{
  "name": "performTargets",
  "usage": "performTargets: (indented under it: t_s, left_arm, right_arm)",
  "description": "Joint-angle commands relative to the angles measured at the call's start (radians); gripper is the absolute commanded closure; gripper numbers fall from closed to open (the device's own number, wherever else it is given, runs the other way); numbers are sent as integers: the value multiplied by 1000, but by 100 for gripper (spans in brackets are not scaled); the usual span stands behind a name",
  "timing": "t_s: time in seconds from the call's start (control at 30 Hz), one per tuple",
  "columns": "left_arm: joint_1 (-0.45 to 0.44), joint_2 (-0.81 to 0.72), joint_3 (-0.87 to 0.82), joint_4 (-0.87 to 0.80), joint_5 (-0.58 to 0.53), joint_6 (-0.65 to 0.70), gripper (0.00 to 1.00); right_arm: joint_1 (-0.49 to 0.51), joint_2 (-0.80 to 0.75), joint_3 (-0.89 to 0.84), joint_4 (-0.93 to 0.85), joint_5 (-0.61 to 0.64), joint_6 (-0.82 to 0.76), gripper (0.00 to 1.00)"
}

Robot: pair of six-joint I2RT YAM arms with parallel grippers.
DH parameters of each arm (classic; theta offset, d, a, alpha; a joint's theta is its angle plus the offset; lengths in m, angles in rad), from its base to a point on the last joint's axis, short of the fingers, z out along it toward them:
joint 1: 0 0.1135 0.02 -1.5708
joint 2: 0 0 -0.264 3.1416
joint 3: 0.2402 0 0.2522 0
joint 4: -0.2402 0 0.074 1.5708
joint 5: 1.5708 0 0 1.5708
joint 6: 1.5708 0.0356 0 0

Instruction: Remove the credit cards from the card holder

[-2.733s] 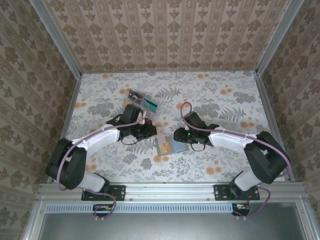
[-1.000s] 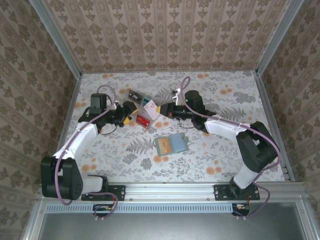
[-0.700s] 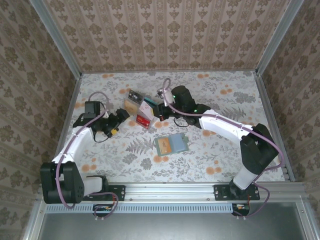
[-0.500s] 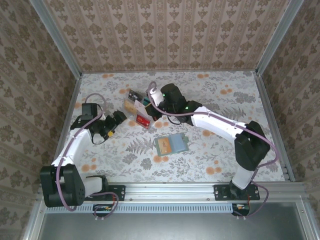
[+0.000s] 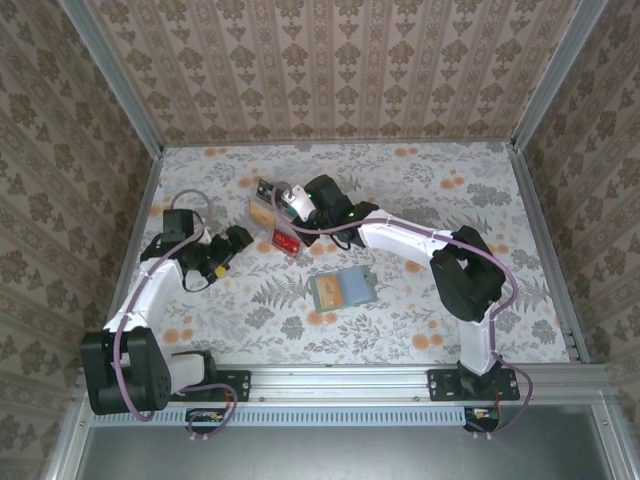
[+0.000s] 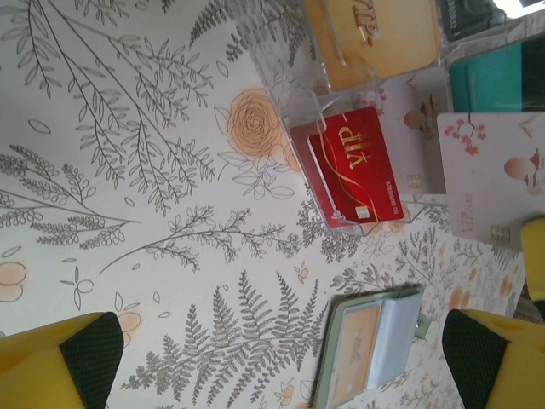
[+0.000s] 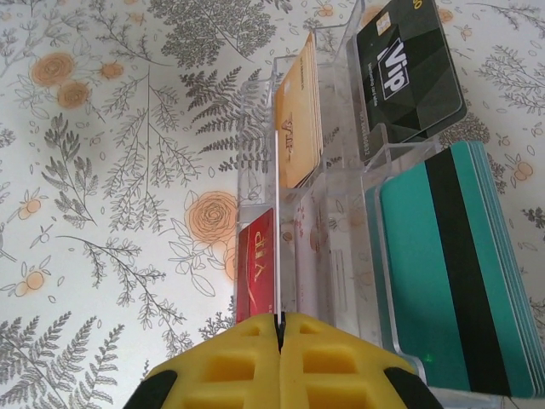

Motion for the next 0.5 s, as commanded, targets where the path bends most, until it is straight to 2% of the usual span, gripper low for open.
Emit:
performTargets:
  t_s: [0.0,0.27,0.47]
  left_arm:
    - [9,8,-5,-4,33,16,0]
    - [8,2,-12,-3,38,8,0]
    - [5,-2,-15,2,43,3,0]
  right_arm:
    - [6,33,51,-8,28,-43,100]
    - [6,67,56,14,60,-77,100]
    - [7,91,58,24,83,-94,94]
